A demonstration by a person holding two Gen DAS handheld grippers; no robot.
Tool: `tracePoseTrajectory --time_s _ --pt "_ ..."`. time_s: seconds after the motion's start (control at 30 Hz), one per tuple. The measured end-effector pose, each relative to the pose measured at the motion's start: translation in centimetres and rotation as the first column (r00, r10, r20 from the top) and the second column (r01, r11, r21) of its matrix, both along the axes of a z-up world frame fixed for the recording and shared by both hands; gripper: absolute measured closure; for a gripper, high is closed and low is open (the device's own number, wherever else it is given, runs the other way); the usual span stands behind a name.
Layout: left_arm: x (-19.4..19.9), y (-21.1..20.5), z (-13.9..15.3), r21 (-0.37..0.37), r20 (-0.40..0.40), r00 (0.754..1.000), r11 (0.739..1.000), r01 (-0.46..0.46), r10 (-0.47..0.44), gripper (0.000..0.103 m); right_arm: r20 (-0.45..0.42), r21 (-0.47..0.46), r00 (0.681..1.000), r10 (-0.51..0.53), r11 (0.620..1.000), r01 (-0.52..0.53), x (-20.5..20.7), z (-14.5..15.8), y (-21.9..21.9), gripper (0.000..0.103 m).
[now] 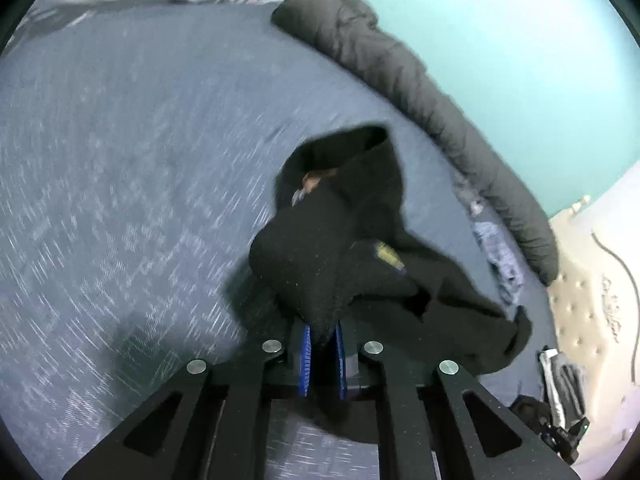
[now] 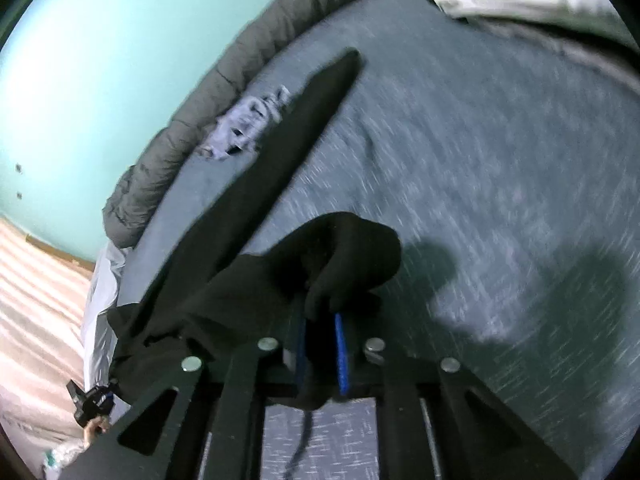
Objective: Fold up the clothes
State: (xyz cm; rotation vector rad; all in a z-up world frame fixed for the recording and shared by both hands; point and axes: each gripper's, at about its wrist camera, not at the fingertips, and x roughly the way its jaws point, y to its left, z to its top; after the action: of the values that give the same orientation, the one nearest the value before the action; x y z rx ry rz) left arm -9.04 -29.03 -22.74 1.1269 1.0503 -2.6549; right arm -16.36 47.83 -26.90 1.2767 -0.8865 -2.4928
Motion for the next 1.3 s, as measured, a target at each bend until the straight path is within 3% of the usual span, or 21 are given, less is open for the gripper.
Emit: tracePoseTrajectory --time_s 0.27,0.43,0.53,0.63,0.67,0.73,0.8,0.87,0.93,1.17,1.3 --pt "3.2 -2.6 7.8 -0.083 -0.084 0.995 0.995 -0.054 0.047 0.094 -0.141 0.108 0.990 0.008 0.994 0.007 0.1 10.1 3.2 0.096" --pt "5.4 -5.2 8.9 -0.106 -0.067 0.995 0.991 -0.085 0.078 0.094 -0.147 0.191 0.988 0.039 0.982 -0.010 0.3 13.2 4.6 0.096" --pt "5.9 -5.9 7.5 -0.100 -0.008 0.996 0.991 -0.086 0.086 0.094 -0.099 0.246 0.993 0.071 0.968 -0.045 0.2 12.6 4.5 0.096" --pt "6.0 -5.6 5.3 -0.103 0.077 0.994 0.992 -0.072 0.081 0.091 0.010 0.300 0.994 0.106 0.948 -0.104 -0.2 9.7 3.8 0.094" --pt "6.0 -5.3 4.6 -0.101 0.110 0.991 0.993 -0.063 0.074 0.085 0.065 0.321 0.992 0.108 0.939 -0.123 -0.4 8.3 3.6 0.082" --pt "6.0 -4.8 3.0 -0.102 0.185 0.981 0.994 -0.040 0.058 0.082 0.176 0.403 0.979 0.102 0.900 -0.166 -0.6 5.5 3.0 0.067" --pt "5.9 -4.5 2.0 -0.112 0.214 0.976 0.993 -0.023 0.047 0.079 0.189 0.475 0.977 0.099 0.862 -0.179 -0.1 4.4 2.8 0.066" --pt "6.2 -4.4 1.6 -0.129 0.223 0.974 0.992 -0.011 0.040 0.076 0.187 0.466 0.977 0.098 0.867 -0.176 0.2 4.0 3.4 0.052" --pt "6.6 -4.6 1.4 -0.131 0.224 0.974 0.991 -0.011 0.040 0.075 0.182 0.452 0.979 0.089 0.877 -0.164 0.5 3.9 4.2 0.049" --pt "8.1 -6.1 1.6 -0.141 0.205 0.973 0.987 -0.077 0.105 0.072 0.209 0.384 0.978 0.015 0.918 -0.096 0.6 2.6 7.6 0.043" --pt "8.4 -6.2 1.4 -0.153 0.217 0.970 0.985 -0.077 0.110 0.069 0.210 0.327 0.977 0.042 0.939 -0.111 0.4 1.0 7.6 0.040"
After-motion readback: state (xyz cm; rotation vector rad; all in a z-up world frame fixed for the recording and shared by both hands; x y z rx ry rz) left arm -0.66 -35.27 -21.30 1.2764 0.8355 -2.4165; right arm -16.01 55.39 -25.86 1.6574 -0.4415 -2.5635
